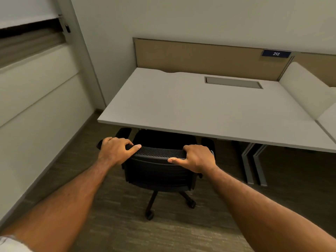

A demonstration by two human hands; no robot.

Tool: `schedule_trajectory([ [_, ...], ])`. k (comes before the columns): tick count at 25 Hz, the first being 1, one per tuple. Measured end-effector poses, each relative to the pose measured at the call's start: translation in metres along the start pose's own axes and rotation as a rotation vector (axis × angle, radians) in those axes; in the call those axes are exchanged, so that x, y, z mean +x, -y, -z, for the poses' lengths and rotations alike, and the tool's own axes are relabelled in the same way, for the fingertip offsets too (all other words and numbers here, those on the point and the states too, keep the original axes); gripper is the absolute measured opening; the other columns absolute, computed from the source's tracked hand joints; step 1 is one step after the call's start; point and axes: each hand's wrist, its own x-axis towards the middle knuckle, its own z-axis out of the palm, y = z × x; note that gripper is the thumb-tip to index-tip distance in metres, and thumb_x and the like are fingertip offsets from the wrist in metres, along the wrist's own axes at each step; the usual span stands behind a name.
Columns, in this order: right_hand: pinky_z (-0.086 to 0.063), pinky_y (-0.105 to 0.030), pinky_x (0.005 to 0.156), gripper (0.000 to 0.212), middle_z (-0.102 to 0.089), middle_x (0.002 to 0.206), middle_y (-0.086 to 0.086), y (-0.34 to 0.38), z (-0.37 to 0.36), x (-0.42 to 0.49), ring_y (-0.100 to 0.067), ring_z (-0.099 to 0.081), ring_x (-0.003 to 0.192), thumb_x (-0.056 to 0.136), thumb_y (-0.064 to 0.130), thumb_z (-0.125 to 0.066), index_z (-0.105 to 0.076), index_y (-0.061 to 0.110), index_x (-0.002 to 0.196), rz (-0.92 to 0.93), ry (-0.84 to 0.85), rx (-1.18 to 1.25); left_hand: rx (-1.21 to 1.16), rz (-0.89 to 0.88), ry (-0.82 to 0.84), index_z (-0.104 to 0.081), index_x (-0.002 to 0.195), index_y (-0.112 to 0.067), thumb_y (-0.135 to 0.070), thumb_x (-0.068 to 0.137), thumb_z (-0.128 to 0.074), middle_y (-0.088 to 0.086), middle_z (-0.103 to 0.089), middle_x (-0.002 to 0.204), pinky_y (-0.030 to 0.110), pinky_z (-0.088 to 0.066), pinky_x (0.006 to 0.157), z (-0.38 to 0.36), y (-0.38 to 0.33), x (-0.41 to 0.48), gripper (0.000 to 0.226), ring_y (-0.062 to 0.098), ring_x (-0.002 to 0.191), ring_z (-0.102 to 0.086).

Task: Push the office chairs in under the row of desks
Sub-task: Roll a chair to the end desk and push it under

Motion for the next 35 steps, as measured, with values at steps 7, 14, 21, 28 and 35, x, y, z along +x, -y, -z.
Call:
schedule_trajectory([
  [7, -0.034, -0.031, 0.050, 0.089, -0.055, 0.062, 0.008, 0.011, 0.003, 0.006, -0.009, -0.052, 0.055, 0.066, 0.106, -0.021, -0.054, 0.023, 0.070, -0.038, -0.021, -0.006, -0.012, -0.068, 0.009, -0.075, 0.098, -0.035, -0.087, 0.084, -0.021, -0.021, -0.063, 0.077, 0.048, -0.038, 0.101, 0.001, 0.017, 0.016, 0.077, 0.005, 0.078, -0.055],
  [14, -0.051, -0.041, 0.088, 0.083, -0.065, 0.102, 0.001, 0.002, 0.014, -0.008, -0.018, -0.059, 0.092, 0.081, 0.092, -0.038, -0.063, 0.019, 0.112, -0.152, -0.038, 0.032, -0.018, -0.181, 0.098, -0.073, 0.109, -0.030, -0.081, 0.090, -0.019, -0.012, -0.071, 0.093, 0.041, -0.047, 0.084, 0.008, 0.009, 0.035, 0.077, 0.010, 0.085, -0.064],
  [21, -0.026, -0.047, 0.122, 0.106, -0.038, 0.160, -0.012, -0.051, 0.018, -0.084, -0.030, -0.035, 0.146, 0.080, 0.093, -0.036, -0.036, 0.020, 0.156, -0.325, -0.026, 0.035, -0.087, -0.464, 0.106, -0.053, 0.142, -0.024, -0.094, 0.080, -0.021, 0.002, -0.055, 0.146, 0.051, -0.042, 0.108, 0.002, -0.105, 0.044, 0.099, 0.021, 0.134, -0.050],
  [28, -0.010, -0.051, 0.128, 0.119, -0.009, 0.172, -0.011, -0.144, 0.009, -0.231, -0.030, -0.009, 0.158, 0.071, 0.100, -0.022, -0.014, 0.025, 0.164, -0.577, 0.020, 0.041, 0.092, -0.809, 0.118, -0.017, 0.162, -0.028, -0.099, 0.071, -0.002, 0.005, -0.005, 0.171, 0.060, -0.002, 0.124, -0.027, -0.296, 0.001, 0.116, 0.023, 0.157, 0.000],
  [35, -0.001, -0.053, 0.127, 0.118, 0.004, 0.173, -0.011, -0.253, -0.005, -0.437, -0.030, 0.005, 0.159, 0.072, 0.098, -0.024, -0.009, 0.026, 0.165, -0.833, 0.006, 0.048, 0.235, -0.997, 0.250, -0.001, 0.163, -0.028, -0.098, 0.072, -0.003, 0.005, 0.008, 0.171, 0.057, 0.007, 0.125, -0.102, -0.473, -0.082, 0.115, 0.022, 0.157, 0.009],
])
